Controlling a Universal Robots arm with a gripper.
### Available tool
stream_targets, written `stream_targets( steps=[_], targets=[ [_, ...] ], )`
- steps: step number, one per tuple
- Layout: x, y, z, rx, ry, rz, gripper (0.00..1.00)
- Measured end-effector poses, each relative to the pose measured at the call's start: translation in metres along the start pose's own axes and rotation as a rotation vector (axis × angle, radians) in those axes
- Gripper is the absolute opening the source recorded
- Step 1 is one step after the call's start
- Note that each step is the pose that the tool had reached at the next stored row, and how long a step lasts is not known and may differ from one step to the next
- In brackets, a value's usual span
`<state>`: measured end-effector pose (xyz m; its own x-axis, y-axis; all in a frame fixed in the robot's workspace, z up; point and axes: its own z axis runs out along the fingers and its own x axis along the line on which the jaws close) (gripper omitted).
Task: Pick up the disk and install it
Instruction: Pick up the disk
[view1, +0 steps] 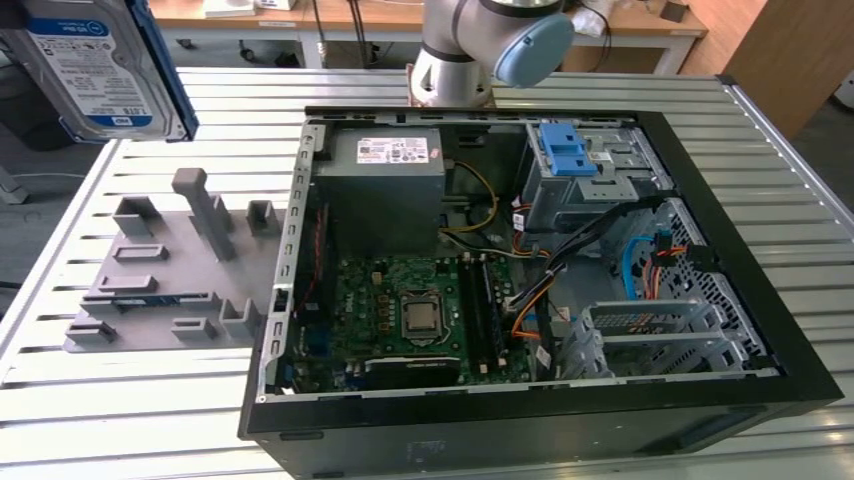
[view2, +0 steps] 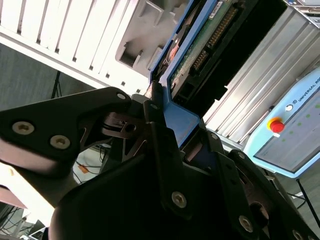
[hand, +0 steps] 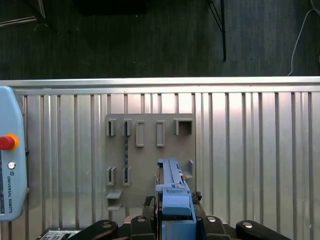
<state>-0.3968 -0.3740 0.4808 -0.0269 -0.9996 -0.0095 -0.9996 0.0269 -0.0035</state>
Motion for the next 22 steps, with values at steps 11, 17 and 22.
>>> stream_targets(
  steps=[11, 17, 22],
  targets=[
    [0.0031, -0.0039, 0.0000, -0.0001, 0.0000, 0.000, 0.36],
    [0.0069, -0.0046, 0.0000, -0.0001, 0.0000, 0.000, 0.36],
    [0.0094, -0.0066, 0.0000, 0.0000, -0.0001, 0.000, 0.36]
  ],
)
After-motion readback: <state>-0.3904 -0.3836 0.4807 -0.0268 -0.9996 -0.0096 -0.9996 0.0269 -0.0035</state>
